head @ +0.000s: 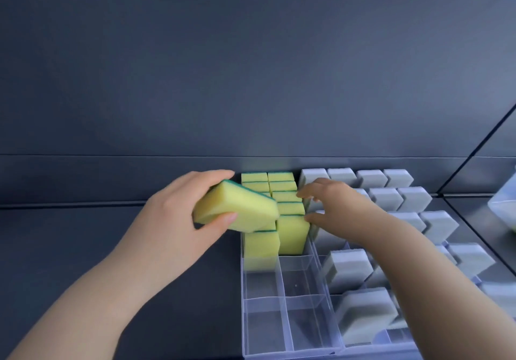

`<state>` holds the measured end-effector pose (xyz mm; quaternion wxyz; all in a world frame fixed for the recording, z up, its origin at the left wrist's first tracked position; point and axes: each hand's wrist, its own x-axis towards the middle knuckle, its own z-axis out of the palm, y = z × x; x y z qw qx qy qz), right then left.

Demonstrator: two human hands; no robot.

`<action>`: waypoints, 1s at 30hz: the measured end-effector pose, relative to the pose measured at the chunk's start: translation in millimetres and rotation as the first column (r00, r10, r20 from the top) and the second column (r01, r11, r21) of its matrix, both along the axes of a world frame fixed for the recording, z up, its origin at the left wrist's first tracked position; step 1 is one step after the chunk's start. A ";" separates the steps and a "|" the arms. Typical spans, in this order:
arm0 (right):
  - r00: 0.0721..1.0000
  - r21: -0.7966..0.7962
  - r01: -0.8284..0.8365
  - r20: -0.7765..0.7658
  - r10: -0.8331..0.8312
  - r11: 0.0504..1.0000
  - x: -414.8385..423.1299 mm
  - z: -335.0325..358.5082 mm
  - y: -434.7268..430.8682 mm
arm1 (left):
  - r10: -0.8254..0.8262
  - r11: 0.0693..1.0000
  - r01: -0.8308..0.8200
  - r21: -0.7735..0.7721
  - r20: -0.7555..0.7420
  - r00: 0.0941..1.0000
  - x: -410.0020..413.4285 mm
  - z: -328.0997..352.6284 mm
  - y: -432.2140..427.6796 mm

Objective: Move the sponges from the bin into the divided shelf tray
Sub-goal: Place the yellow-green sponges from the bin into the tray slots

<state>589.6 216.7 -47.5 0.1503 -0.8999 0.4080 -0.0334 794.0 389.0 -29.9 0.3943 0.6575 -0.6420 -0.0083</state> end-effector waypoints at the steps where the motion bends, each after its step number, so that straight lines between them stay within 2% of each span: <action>1: 0.999 0.005 0.001 0.046 -0.001 1.000 -6.2 3.4 0.8 | -0.042 0.999 0.041 0.023 0.014 0.999 -8.4 3.7 -8.2; 4: 0.984 0.016 -0.002 0.177 -0.001 1.000 -24.4 11.9 4.5 | -0.161 0.983 0.148 0.108 0.124 0.979 -36.7 4.6 -37.3; 7: 0.968 0.014 0.006 0.250 -0.009 1.000 -38.3 13.2 7.8 | -0.201 0.960 0.153 0.236 0.196 0.960 -56.2 -2.8 -64.3; 10: 0.973 0.019 0.004 0.232 -0.008 1.000 -47.5 5.8 11.6 | -0.216 0.941 0.110 0.321 0.318 0.923 -62.5 -12.3 -82.9; 13: 0.981 0.039 -0.005 0.195 -0.003 0.999 -52.1 -3.4 17.1 | -0.229 0.926 0.080 0.370 0.378 0.897 -66.8 -22.7 -92.8; 18: 0.985 0.067 -0.022 0.170 0.010 0.998 -54.8 -8.1 18.4 | -0.272 0.890 0.107 0.444 0.327 0.905 -79.1 -36.0 -97.9; 22: 0.989 0.050 -0.033 0.147 0.025 0.998 -53.5 -9.9 15.6 | -0.293 0.895 0.148 0.422 0.305 0.906 -85.3 -41.2 -93.4; 30: 0.997 0.000 -0.066 0.028 0.066 0.998 -40.2 -4.8 14.5 | -0.236 0.921 0.115 0.373 0.298 0.925 -79.9 -60.6 -78.8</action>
